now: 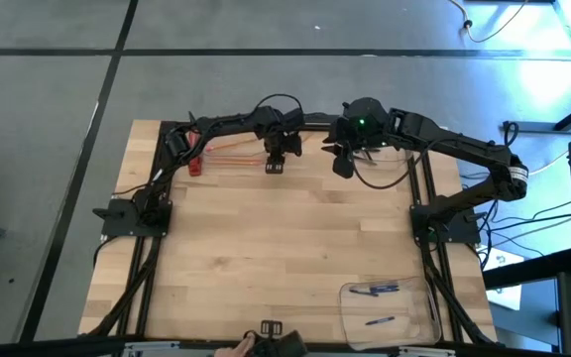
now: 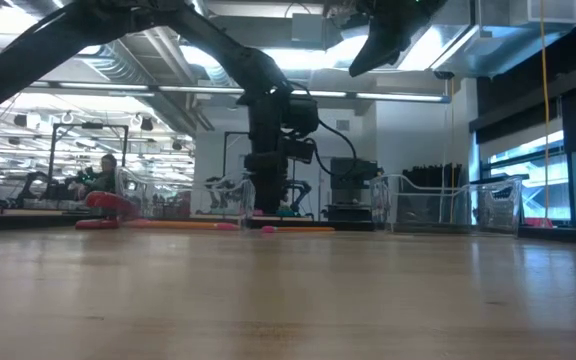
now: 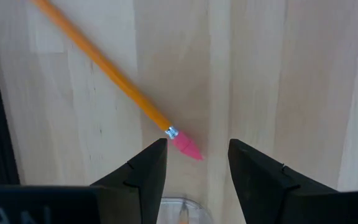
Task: Sort crayons/erasers/pens/pencils in bins
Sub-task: Put the yellow pencil into the top left transparent bin
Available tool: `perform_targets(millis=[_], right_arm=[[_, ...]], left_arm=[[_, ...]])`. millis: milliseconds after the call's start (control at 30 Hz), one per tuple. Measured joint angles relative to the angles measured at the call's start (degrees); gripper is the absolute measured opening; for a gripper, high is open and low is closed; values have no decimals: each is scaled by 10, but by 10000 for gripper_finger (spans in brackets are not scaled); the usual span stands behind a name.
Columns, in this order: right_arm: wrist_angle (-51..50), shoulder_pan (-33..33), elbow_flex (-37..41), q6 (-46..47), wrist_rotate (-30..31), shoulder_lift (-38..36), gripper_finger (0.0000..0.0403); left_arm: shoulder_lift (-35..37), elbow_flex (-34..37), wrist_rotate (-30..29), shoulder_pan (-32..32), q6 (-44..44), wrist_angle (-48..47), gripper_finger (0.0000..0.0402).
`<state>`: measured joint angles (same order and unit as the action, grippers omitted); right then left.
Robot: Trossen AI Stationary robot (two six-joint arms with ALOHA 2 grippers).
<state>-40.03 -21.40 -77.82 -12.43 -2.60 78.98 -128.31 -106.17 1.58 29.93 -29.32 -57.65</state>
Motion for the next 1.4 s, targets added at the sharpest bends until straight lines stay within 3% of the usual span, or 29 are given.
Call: perform_targets(millis=[100,267,333,500,667,867,1400], right_arm=[[0,0,0,0,0,0,94],[0,0,0,0,0,0,94],[0,0,0,0,0,0,94],[0,0,0,0,0,0,94],[0,0,0,0,0,0,94],[0,0,0,0,0,0,94],[-1,0,0,0,0,0,94]], left_arm=[[0,0,-13,-8,-52,-5,165],[-2,-4,-112,-33,-99,-11,165],[-2,-15,-124,-41,-101,-17,165],[-2,-54,-72,-48,-78,-42,165],[-2,-61,3,-28,30,-24,165],[-2,-38,3,-12,90,7,165],[-5,-12,-36,-19,102,31,165]])
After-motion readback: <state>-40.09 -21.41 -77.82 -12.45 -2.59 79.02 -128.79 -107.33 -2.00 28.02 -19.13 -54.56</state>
